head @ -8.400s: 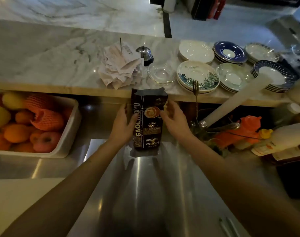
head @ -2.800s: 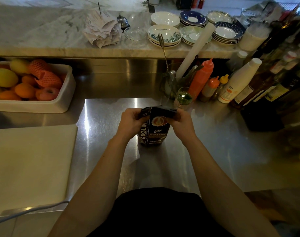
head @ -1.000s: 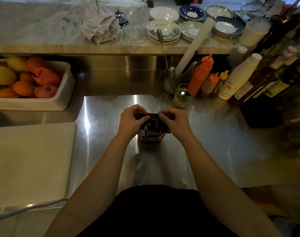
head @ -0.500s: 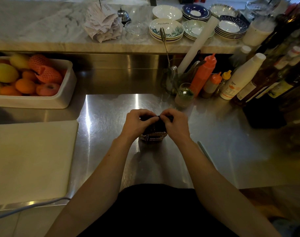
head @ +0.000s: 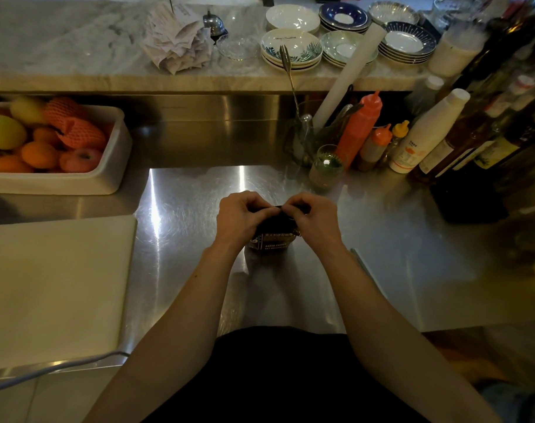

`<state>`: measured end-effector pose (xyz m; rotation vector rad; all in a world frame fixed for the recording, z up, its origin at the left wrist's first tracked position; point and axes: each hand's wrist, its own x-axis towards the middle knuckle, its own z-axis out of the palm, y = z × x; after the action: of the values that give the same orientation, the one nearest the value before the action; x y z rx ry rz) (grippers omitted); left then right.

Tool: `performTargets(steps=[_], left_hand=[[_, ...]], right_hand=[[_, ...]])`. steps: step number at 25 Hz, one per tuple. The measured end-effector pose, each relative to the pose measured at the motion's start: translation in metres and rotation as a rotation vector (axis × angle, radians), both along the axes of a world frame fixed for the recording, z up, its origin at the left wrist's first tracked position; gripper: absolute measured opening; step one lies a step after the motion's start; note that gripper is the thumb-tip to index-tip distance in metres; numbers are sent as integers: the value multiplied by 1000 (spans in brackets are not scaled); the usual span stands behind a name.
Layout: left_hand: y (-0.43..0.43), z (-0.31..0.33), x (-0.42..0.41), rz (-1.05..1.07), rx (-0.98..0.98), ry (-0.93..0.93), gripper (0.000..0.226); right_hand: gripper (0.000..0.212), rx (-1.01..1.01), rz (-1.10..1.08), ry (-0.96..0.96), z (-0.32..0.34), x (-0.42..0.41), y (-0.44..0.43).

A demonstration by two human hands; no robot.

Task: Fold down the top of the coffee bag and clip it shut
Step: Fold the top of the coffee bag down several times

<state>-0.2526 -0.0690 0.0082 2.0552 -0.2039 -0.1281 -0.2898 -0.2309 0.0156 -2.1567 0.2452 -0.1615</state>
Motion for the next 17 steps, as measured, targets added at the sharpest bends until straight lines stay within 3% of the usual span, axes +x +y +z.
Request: performTargets(steps=[8, 17], left_hand=[[8, 11, 6, -134, 27, -42, 8], [18, 6, 9, -57, -113, 18, 7]], right_hand=[[3, -43, -32, 18, 2, 1, -7], [4, 28, -105, -31, 1, 0, -12]])
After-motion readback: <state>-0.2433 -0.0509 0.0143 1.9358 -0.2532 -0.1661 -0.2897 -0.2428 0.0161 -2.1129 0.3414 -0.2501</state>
